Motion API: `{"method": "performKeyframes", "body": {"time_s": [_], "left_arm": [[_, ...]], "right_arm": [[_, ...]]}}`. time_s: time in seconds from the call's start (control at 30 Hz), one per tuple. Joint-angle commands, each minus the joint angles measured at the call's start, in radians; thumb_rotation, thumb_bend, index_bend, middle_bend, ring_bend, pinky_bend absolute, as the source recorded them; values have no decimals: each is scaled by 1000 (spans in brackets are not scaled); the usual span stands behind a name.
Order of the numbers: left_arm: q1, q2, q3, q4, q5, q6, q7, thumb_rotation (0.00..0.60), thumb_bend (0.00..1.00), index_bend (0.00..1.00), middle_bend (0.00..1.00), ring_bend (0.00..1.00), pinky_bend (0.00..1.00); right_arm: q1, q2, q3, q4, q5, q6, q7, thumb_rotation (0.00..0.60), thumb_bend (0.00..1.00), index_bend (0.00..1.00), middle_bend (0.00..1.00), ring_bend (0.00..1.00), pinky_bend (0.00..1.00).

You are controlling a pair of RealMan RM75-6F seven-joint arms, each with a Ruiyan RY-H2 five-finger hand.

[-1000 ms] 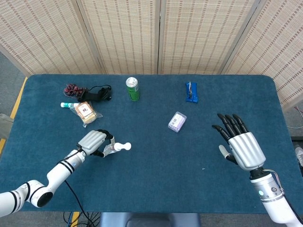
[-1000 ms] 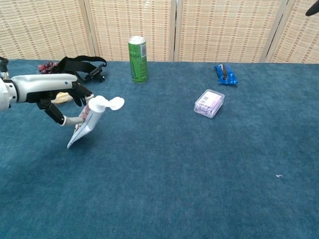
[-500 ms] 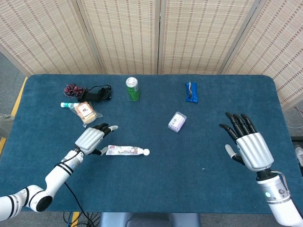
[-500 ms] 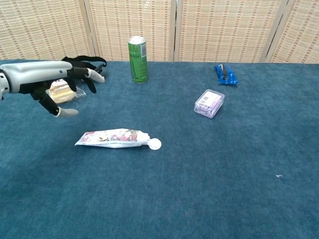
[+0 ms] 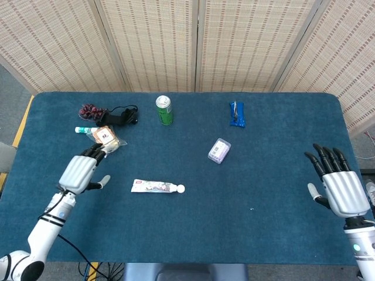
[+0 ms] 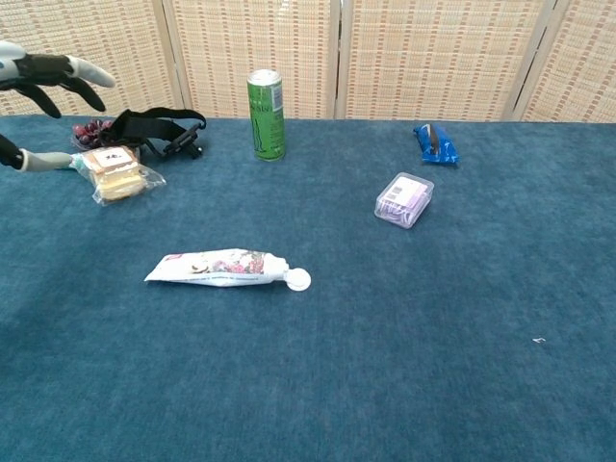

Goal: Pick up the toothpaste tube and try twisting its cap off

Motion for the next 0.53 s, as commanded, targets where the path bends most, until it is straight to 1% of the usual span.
{"method": "performKeyframes", "body": {"time_s": [0.03,0.2,0.4,0.53], "left_arm": [[116,7,49,13,58,146,26,600,290,100,197,93,194],[228,1,104,27,80,253,40,600,289,134,197,93,189],[339,3,133,33,101,362,13,600,290,147,197,93,181],[388,4,145,41,127,408,-2,600,290,154,197,93,176]], "right_arm": [[-30,-1,-14,22,7,19,15,600,313,111,20,0,0],[-70,-18,-32,56,-3,40,48,600,314,101,20,0,0],[-100,-43,-49,96,-44,59,90,600,315,101,20,0,0],[-114,-52,-52,97,-66,74,86,600,315,101,23,0,0]]}}
